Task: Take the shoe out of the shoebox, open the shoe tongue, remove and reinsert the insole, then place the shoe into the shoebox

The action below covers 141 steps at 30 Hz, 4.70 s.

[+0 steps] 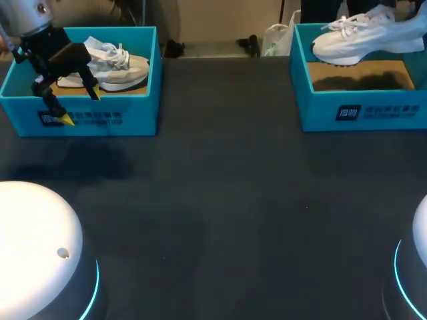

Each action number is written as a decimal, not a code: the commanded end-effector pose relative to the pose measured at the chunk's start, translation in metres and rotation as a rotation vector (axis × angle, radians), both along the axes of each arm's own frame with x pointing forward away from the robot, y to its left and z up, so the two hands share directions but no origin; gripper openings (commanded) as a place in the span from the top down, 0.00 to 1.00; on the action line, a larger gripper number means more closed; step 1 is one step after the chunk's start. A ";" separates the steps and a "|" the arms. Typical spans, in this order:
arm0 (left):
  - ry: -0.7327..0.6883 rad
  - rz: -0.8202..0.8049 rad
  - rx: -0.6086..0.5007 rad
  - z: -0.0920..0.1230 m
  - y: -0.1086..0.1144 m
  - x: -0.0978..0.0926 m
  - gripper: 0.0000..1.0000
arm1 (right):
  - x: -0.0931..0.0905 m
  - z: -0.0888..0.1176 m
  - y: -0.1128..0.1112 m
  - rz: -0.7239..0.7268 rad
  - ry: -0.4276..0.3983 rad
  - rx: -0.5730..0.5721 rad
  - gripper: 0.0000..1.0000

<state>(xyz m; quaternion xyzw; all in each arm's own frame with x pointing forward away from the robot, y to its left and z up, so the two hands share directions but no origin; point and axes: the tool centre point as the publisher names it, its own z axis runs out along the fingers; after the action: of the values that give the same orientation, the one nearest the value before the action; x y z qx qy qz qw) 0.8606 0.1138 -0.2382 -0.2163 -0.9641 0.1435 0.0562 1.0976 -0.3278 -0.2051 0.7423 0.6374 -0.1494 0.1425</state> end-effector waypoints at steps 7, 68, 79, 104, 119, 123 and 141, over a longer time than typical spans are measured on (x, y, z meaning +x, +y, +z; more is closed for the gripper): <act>0.000 0.000 0.002 0.000 0.000 0.000 0.00 | -0.013 -0.016 -0.005 0.012 -0.031 0.022 1.00; 0.000 0.000 0.002 0.000 0.000 0.000 0.00 | -0.056 -0.107 -0.006 0.004 -0.004 0.175 1.00; 0.000 0.000 0.002 0.000 0.000 0.000 0.00 | -0.062 -0.129 -0.014 0.008 -0.009 0.214 1.00; 0.000 0.000 0.002 0.000 0.000 0.000 0.00 | -0.068 -0.173 -0.016 -0.017 0.025 0.264 1.00; 0.000 0.000 0.002 0.000 0.000 0.000 0.00 | -0.067 -0.190 -0.010 -0.025 0.044 0.276 1.00; 0.000 0.000 0.002 0.000 0.000 0.000 0.00 | -0.067 -0.195 -0.011 -0.031 0.046 0.287 1.00; 0.000 0.000 0.002 0.000 0.000 0.000 0.00 | -0.073 -0.160 -0.003 -0.031 0.007 0.279 0.27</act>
<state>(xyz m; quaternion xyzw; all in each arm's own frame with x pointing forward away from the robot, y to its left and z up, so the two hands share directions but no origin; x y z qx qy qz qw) 0.8606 0.1137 -0.2382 -0.2163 -0.9641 0.1435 0.0562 1.0318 -0.3337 -0.3742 0.7640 0.6413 -0.0657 0.0278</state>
